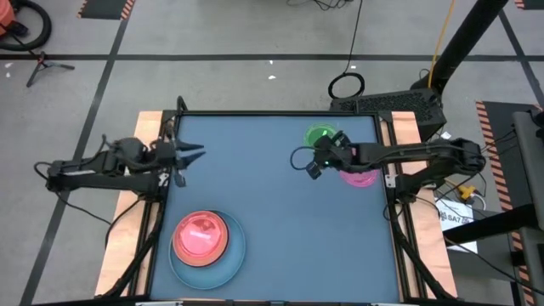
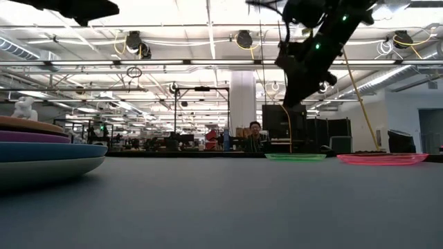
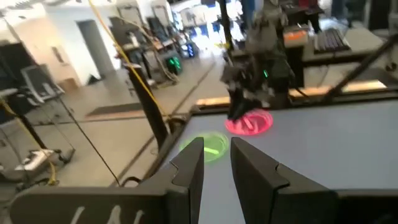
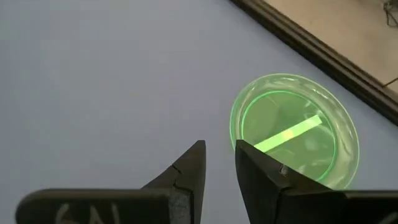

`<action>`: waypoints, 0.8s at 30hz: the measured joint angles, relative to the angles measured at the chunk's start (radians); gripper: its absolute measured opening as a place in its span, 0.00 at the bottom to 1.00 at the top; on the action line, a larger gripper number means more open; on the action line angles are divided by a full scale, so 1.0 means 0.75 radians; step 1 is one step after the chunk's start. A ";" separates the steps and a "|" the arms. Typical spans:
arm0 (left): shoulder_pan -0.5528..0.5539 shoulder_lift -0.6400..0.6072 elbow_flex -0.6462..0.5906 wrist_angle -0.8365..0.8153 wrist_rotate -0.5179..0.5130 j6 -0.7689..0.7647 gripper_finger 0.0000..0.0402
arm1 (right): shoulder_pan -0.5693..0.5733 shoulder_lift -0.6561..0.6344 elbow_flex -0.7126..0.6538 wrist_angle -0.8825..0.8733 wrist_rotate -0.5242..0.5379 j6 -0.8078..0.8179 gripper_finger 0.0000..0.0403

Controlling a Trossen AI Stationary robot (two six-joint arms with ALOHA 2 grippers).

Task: Stack plastic plates
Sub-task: Stack the green plate on top of the pink transparent plate

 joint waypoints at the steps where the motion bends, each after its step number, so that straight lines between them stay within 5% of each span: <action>1: 0.007 -0.018 0.000 0.001 -0.003 0.001 0.22 | -0.013 0.023 0.000 0.011 -0.009 -0.037 0.20; 11: 0.027 -0.041 -0.001 -0.005 -0.006 0.013 0.22 | -0.060 0.255 0.000 0.078 -0.035 -0.399 0.28; 18: 0.027 -0.041 -0.001 -0.011 -0.007 0.053 0.22 | -0.112 0.354 0.000 0.188 -0.035 -0.537 0.43; 24: 0.027 -0.041 -0.001 -0.011 -0.007 0.056 0.22 | -0.224 0.430 -0.001 0.250 -0.039 -0.569 0.45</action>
